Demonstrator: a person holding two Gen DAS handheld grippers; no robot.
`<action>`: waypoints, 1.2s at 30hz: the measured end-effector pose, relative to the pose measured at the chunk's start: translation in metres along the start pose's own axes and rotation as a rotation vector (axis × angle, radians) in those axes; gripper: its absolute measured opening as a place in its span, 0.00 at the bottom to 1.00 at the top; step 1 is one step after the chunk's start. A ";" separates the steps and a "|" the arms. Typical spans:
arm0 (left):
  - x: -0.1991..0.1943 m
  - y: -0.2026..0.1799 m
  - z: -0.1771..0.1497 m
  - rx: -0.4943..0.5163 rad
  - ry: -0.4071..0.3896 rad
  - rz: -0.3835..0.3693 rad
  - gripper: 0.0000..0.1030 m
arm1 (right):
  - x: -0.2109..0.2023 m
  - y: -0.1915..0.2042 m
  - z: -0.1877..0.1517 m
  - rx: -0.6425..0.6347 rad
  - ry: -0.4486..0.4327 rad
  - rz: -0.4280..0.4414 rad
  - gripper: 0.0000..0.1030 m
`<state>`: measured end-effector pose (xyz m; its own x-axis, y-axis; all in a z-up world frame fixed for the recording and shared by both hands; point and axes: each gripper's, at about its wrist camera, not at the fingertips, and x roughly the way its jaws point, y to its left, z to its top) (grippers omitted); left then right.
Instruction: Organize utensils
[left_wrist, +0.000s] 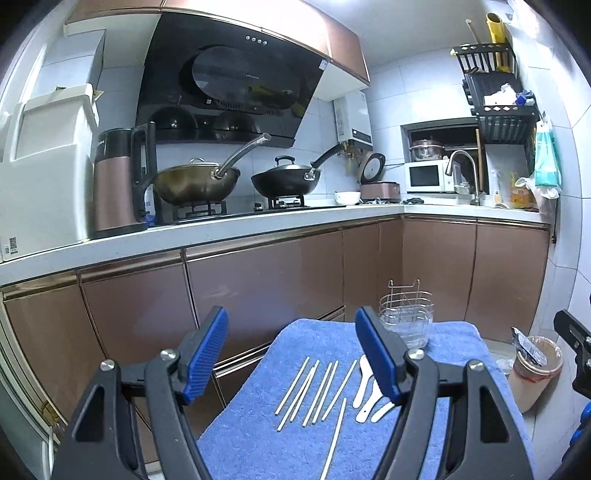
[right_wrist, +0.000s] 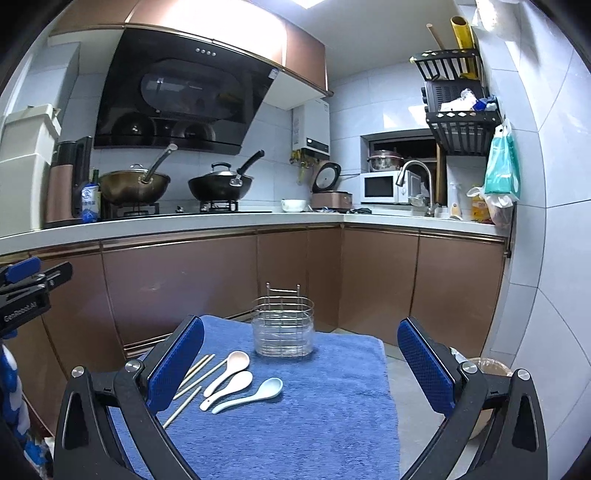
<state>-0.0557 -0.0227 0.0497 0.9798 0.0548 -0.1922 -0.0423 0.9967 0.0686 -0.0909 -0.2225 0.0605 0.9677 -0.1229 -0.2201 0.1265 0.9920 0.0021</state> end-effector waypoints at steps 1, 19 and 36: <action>0.002 -0.001 -0.001 0.003 0.000 0.014 0.68 | 0.002 0.000 -0.001 -0.002 0.003 -0.007 1.00; 0.031 -0.002 -0.007 -0.034 0.013 0.007 0.68 | 0.027 -0.002 0.000 -0.018 0.053 -0.038 1.00; 0.082 -0.002 -0.013 -0.039 0.104 -0.059 0.68 | 0.071 -0.007 -0.012 -0.024 0.142 0.023 0.99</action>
<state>0.0223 -0.0192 0.0216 0.9554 -0.0003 -0.2953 0.0054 0.9998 0.0165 -0.0255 -0.2377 0.0334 0.9294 -0.0964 -0.3561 0.0977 0.9951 -0.0144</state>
